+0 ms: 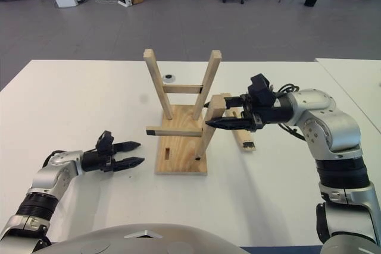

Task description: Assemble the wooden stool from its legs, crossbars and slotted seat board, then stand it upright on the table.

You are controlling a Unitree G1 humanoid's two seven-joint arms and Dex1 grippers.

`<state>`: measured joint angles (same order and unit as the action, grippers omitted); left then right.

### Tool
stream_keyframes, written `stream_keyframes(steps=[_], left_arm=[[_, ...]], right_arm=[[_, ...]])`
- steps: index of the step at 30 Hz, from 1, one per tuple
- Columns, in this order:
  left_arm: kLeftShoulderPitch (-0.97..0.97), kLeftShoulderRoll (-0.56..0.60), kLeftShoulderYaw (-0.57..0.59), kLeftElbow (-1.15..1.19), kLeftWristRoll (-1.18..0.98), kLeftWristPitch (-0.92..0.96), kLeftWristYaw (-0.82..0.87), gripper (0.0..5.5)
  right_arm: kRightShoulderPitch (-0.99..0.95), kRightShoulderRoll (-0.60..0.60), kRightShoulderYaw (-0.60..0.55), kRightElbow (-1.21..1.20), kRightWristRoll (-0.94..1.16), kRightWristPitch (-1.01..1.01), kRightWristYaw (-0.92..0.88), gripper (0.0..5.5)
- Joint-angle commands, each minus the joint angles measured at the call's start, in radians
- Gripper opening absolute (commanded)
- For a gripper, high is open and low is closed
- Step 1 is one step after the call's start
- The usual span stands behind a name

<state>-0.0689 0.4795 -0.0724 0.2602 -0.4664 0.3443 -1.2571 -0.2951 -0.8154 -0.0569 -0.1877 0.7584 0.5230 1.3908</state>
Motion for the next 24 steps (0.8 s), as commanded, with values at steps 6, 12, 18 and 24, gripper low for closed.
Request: stream_keyframes(steps=[6,12,18,24], left_arm=[[0.041,0.015,-0.019,-0.109,0.008,0.047,0.025,4.59],[0.043,0.008,-0.031,-0.112,0.013,0.046,0.024,4.59],[0.052,-0.005,-0.041,-0.152,0.008,0.060,0.044,4.59],[0.056,-0.012,-0.057,-0.166,0.013,0.056,0.051,4.59]], right_arm=[[0.247,-0.072,0.127,-0.006,-0.105,0.027,-0.057,2.03],[0.248,-0.071,0.149,0.129,-0.128,-0.011,-0.063,2.03],[0.190,-0.071,0.201,0.062,-0.151,-0.027,-0.086,2.03],[0.077,-0.110,0.237,0.051,-0.197,0.063,-0.216,2.03]])
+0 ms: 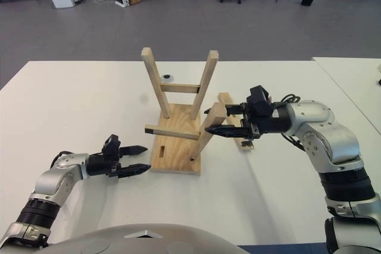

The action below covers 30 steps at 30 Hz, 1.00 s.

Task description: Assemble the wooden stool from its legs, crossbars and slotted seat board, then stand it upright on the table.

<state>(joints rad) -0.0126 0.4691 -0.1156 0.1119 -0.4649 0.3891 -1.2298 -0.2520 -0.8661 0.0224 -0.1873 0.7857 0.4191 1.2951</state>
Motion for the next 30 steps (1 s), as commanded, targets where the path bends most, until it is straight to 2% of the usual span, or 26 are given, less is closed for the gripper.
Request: stream_keyframes(steps=[1,5,8,10,17,23,30], left_arm=[[-0.001,-0.002,-0.016,-0.009,0.016,0.004,0.021,4.59],[-0.016,-0.012,-0.023,0.039,0.033,-0.032,0.014,4.59],[-0.017,-0.016,-0.030,0.065,0.039,-0.058,0.011,4.59],[-0.011,-0.019,-0.037,0.062,0.038,-0.064,0.016,4.59],[-0.002,-0.015,-0.045,0.017,0.056,-0.049,0.089,4.59],[-0.058,-0.093,0.010,0.096,0.133,-0.205,0.277,4.59],[-0.079,-0.124,0.036,0.114,0.144,-0.211,0.365,4.59]], right_arm=[[0.017,-0.054,0.157,0.067,-0.231,0.155,-0.140,2.32],[-0.041,-0.036,0.113,0.122,-0.272,0.125,-0.171,3.08],[-0.043,-0.064,0.096,0.122,-0.306,0.133,-0.168,3.64],[-0.033,-0.065,0.069,0.119,-0.346,0.127,-0.222,3.81],[0.062,0.109,-0.059,0.166,-0.439,0.239,-0.625,3.81],[0.203,0.294,-0.051,0.192,-0.478,0.297,-0.820,3.81],[0.225,0.336,-0.090,0.209,-0.498,0.297,-0.876,2.60]])
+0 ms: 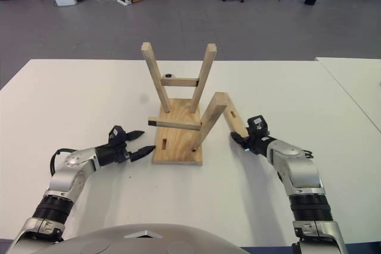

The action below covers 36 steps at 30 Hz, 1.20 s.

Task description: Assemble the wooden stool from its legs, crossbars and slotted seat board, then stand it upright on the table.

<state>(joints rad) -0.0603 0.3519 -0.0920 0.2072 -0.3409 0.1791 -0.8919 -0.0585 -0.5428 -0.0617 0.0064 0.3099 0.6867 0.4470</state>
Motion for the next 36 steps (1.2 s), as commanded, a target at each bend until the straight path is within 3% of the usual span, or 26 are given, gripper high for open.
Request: stream_keyframes(steps=[1,3,15,19,23,26,31,36], left_arm=[[-0.041,-0.005,0.008,0.029,0.021,-0.004,0.018,4.59],[-0.062,-0.003,0.000,0.050,0.024,-0.012,0.001,4.59],[-0.084,0.004,0.039,0.074,0.021,-0.030,0.006,4.59],[-0.147,-0.001,0.120,0.051,-0.055,0.008,0.020,4.59],[-0.370,0.055,0.290,0.043,-0.251,0.138,0.007,4.59],[-0.573,0.104,0.364,0.006,-0.422,0.300,-0.021,4.59],[-0.730,0.094,0.290,-0.089,-0.546,0.499,-0.087,4.59],[-0.796,0.007,0.325,-0.163,-0.692,0.583,-0.029,4.59]], right_arm=[[0.053,0.018,-0.016,-0.004,-0.022,0.031,-0.038,2.43],[0.092,0.029,-0.031,-0.039,-0.019,0.032,-0.056,2.07],[0.074,0.051,-0.040,0.011,-0.051,-0.033,-0.096,2.07],[0.041,0.059,-0.113,-0.019,-0.024,-0.115,-0.094,2.07],[-0.137,0.010,-0.285,-0.101,0.104,-0.164,-0.059,2.07],[-0.295,-0.030,-0.348,-0.197,0.258,-0.124,0.002,2.07],[-0.433,-0.016,-0.274,-0.422,0.611,0.066,0.082,2.07],[-0.497,-0.035,-0.205,-0.445,0.834,0.195,0.143,2.06]])
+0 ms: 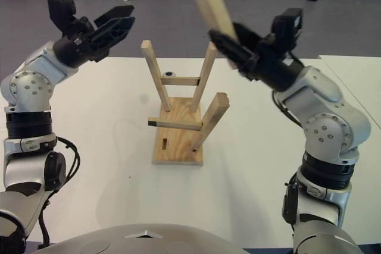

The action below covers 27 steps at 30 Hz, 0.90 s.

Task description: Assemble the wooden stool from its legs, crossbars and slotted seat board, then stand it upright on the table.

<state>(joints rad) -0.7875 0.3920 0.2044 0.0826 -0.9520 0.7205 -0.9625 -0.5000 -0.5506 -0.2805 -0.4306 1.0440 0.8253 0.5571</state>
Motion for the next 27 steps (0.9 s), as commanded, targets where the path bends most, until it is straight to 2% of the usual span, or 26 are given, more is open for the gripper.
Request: stream_keyframes(steps=[1,8,11,18,22,25,27], left_arm=[[-0.083,-0.046,0.036,-0.039,-0.104,0.051,0.055,4.59],[-0.124,-0.113,0.056,-0.045,-0.196,0.069,0.103,4.59],[-0.120,-0.107,0.065,-0.038,-0.224,0.084,0.091,4.06],[-0.105,-0.096,0.065,-0.040,-0.226,0.091,0.081,2.66],[-0.098,-0.093,0.062,-0.042,-0.219,0.090,0.075,2.14],[-0.088,-0.084,0.050,-0.054,-0.199,0.083,0.066,2.08],[-0.099,-0.091,0.093,-0.041,-0.231,0.065,0.085,2.07]], right_arm=[[-0.058,-0.038,0.015,-0.007,0.126,0.072,0.043,2.06],[-0.088,-0.086,0.028,0.033,0.262,0.148,0.086,2.06],[-0.105,-0.106,0.016,0.067,0.330,0.175,0.090,2.06],[-0.104,-0.143,0.034,0.083,0.334,0.186,0.114,2.06],[-0.097,-0.162,0.053,0.083,0.317,0.190,0.137,2.06],[-0.094,-0.174,0.066,0.085,0.296,0.187,0.151,2.06],[-0.101,-0.176,0.065,0.093,0.267,0.175,0.140,2.06]])
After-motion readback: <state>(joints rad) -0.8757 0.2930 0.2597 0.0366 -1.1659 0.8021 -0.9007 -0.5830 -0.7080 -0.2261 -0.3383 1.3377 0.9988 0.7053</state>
